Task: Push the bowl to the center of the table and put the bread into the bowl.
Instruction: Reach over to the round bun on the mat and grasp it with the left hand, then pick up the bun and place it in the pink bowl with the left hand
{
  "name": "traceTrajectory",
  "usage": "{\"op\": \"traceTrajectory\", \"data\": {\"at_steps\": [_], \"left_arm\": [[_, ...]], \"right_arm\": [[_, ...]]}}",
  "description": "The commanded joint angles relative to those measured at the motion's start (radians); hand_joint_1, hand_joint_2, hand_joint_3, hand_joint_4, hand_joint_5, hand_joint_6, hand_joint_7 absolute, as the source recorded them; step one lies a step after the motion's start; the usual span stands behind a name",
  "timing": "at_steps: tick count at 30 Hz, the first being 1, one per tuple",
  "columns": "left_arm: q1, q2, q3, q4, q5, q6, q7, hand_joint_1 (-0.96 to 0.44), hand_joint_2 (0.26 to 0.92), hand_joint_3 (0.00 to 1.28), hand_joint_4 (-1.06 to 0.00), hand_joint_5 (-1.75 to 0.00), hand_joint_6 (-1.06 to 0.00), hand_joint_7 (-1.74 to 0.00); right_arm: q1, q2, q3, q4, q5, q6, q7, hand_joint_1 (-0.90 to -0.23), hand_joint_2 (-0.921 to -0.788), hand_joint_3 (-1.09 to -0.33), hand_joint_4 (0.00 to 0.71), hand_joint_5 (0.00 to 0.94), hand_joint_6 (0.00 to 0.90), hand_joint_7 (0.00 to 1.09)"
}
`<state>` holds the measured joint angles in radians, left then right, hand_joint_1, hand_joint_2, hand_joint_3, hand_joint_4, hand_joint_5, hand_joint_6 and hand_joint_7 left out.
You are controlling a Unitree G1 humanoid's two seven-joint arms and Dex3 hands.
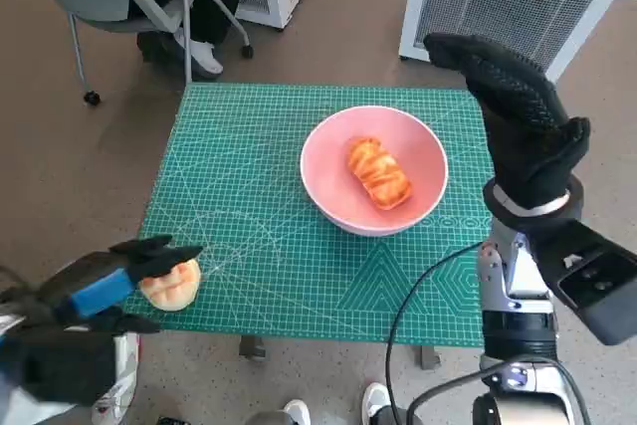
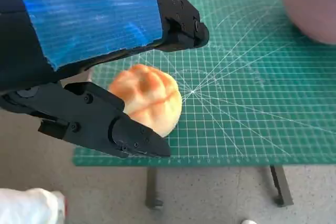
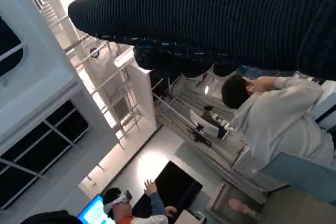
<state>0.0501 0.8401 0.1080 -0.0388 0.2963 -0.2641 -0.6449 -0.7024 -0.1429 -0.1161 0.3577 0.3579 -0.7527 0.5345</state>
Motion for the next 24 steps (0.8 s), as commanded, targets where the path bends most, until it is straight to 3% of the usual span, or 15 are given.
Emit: {"op": "traceTrajectory", "data": {"at_steps": [1, 3, 5, 6, 7, 10, 15, 24], "left_arm": [[-0.043, -0.032, -0.058, 0.09, 0.058, -0.038, 0.08, -0.18, 0.868, 0.01, -0.5, -0.1, -0.52, -0.11], [-0.056, -0.044, -0.075, 0.127, 0.076, -0.054, 0.116, -0.16, 0.882, 0.0, -0.57, -0.11, -0.54, -0.21], [-0.066, -0.056, -0.087, 0.161, 0.09, -0.075, 0.155, -0.13, 0.898, 0.01, -0.63, -0.16, -0.51, -0.41], [-0.072, -0.061, -0.094, 0.18, 0.098, -0.089, 0.177, -0.12, 0.906, 0.02, -0.62, -0.28, -0.49, -0.55], [-0.077, -0.064, -0.099, 0.196, 0.104, -0.1, 0.193, -0.08, 0.911, 0.1, -0.56, -0.68, -0.49, -0.83], [-0.094, -0.069, -0.115, 0.24, 0.129, -0.131, 0.243, -0.03, 0.918, 0.18, -0.47, -1.17, -0.5, -1.15], [-0.114, -0.06, -0.132, 0.275, 0.152, -0.157, 0.29, 0.0, 0.92, 0.2, -0.41, -1.43, -0.58, -1.2], [-0.125, -0.03, -0.101, 0.211, 0.121, -0.143, 0.276, 0.0, 0.92, 0.21, -0.41, -1.47, -0.59, -1.2]], "right_arm": [[0.006, -0.006, -0.005, 0.003, 0.019, 0.015, 0.014, -0.559, -0.921, -0.837, 0.016, 0.445, -0.001, 0.68], [0.008, -0.006, -0.006, -0.002, 0.02, 0.02, 0.014, -0.563, -0.921, -0.837, 0.008, 0.462, -0.001, 0.68], [0.011, -0.006, -0.006, -0.009, 0.021, 0.025, 0.013, -0.566, -0.921, -0.837, 0.003, 0.47, -0.001, 0.68], [0.012, -0.006, -0.005, -0.012, 0.02, 0.027, 0.013, -0.568, -0.921, -0.838, 0.002, 0.472, -0.001, 0.68], [0.013, -0.005, -0.005, -0.015, 0.02, 0.028, 0.012, -0.568, -0.921, -0.838, 0.001, 0.474, -0.001, 0.68], [0.016, -0.005, -0.005, -0.021, 0.02, 0.032, 0.011, -0.567, -0.921, -0.839, 0.0, 0.475, -0.001, 0.68], [0.018, -0.005, -0.006, -0.029, 0.019, 0.036, 0.01, -0.567, -0.921, -0.838, -0.001, 0.475, -0.001, 0.68], [0.016, -0.004, -0.009, -0.023, 0.015, 0.033, 0.01, -0.562, -0.921, -0.836, -0.001, 0.474, -0.001, 0.67]]}}
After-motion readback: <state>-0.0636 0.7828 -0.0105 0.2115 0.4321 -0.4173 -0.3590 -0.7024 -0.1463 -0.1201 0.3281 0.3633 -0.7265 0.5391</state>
